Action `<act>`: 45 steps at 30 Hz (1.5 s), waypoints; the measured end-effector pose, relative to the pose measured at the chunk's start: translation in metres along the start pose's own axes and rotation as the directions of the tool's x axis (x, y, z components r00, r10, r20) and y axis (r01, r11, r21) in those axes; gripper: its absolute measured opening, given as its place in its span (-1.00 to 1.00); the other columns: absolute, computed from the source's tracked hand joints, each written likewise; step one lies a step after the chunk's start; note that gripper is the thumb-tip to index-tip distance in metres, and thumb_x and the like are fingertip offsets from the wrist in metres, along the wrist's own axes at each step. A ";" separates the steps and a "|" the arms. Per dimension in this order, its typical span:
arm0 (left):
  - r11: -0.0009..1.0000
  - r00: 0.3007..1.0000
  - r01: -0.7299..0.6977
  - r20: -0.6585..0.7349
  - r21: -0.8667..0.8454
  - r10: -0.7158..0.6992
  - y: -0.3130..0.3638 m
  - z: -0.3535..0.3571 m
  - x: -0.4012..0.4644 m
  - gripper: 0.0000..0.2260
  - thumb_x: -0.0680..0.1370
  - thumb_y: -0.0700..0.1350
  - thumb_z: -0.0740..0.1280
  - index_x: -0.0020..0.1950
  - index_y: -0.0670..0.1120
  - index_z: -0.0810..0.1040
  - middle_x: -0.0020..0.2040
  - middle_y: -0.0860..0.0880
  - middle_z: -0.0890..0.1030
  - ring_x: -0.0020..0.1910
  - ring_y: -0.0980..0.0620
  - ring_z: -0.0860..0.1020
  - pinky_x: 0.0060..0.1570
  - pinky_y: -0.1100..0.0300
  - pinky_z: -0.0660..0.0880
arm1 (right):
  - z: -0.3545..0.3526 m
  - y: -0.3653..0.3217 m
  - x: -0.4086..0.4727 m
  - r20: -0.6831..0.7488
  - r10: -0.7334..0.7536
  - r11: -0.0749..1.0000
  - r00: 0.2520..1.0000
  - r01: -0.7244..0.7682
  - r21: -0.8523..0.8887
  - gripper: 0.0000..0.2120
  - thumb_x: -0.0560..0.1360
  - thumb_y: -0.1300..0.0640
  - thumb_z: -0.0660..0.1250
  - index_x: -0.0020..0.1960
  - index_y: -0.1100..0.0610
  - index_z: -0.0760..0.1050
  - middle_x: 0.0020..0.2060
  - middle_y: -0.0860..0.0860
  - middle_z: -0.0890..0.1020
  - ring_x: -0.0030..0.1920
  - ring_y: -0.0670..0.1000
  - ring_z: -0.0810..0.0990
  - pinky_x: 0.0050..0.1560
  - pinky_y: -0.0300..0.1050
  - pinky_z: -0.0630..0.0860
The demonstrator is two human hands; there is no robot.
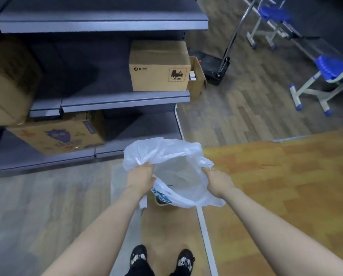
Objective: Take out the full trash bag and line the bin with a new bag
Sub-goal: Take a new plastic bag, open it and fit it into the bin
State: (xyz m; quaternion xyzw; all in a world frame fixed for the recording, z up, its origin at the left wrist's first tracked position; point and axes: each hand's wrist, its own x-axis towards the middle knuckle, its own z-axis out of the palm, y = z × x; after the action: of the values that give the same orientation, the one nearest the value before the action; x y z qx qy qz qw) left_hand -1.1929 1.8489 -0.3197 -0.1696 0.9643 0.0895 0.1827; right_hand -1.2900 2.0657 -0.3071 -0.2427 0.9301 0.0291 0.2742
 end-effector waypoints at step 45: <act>0.443 0.840 -0.413 -0.521 -0.796 -0.153 -0.054 0.318 0.226 -0.50 0.46 -0.31 0.18 0.39 -0.06 0.43 0.36 -0.02 0.46 0.30 -0.06 0.46 0.29 -0.05 0.43 | 0.328 0.080 0.286 -0.539 0.634 0.501 0.555 0.236 0.833 -0.44 0.56 -0.25 0.05 0.45 0.02 0.24 0.45 0.14 0.24 0.46 0.19 0.16 0.41 0.18 0.13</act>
State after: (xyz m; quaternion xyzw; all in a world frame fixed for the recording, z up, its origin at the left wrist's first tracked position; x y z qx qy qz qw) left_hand -1.2692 1.8070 -0.7041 -0.1782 0.7929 0.5435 -0.2102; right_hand -1.3737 2.0729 -0.7412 0.0647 0.8579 -0.4987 -0.1052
